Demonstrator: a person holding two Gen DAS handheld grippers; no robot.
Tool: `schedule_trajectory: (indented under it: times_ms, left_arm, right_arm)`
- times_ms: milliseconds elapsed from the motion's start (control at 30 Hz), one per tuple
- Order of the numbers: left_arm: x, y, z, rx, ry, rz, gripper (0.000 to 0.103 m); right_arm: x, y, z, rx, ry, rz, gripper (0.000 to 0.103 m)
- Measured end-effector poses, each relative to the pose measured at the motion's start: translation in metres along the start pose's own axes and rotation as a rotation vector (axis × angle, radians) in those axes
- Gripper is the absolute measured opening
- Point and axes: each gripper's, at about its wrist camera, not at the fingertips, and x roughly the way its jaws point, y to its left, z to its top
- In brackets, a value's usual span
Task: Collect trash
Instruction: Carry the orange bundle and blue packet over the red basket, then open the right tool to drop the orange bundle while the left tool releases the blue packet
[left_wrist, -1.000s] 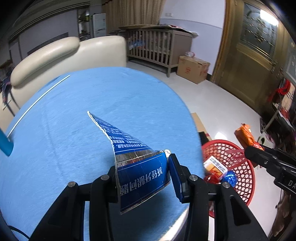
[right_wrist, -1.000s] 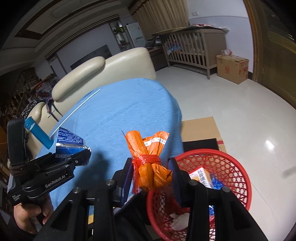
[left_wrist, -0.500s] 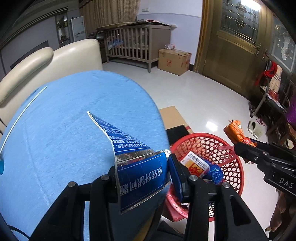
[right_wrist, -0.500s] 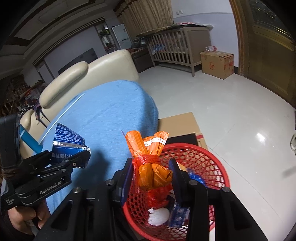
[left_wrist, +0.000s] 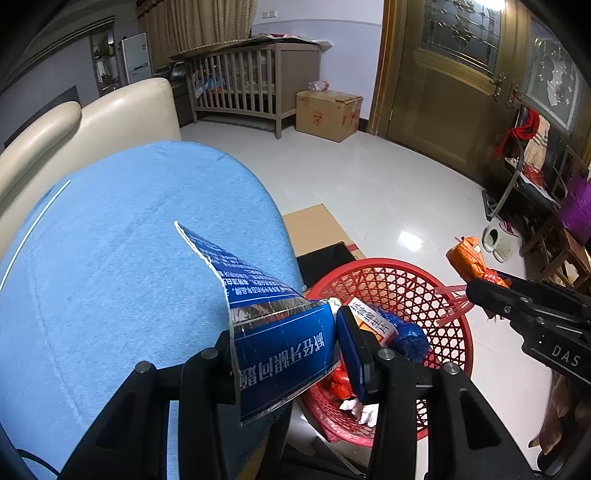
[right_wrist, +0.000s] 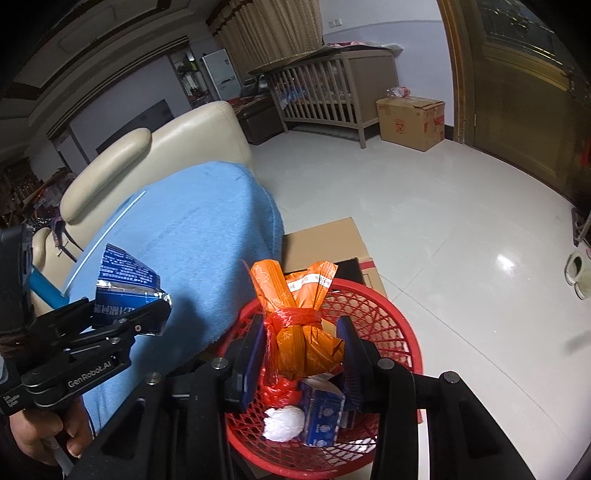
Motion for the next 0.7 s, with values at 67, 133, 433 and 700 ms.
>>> schedule_trajectory:
  times_ms: [67,133,433,700]
  left_arm:
    - [0.001,-0.003,-0.001,0.006,0.003,-0.007,0.045]
    - [0.003,-0.006,-0.001,0.011,0.008,-0.013,0.045]
    - [0.007,-0.018,0.001,0.037,0.026,-0.032,0.045]
    - [0.01,-0.019,0.002,0.039,0.037,-0.043,0.045]
  right_arm:
    - [0.0,-0.006,-0.001,0.009,0.004,-0.014,0.041]
    - [0.0,-0.011,-0.003,0.016,0.007,-0.025,0.041]
    - [0.007,-0.025,-0.015,0.039,0.045,-0.051,0.041]
    - [0.02,-0.026,-0.029,0.05,0.097,-0.063,0.041]
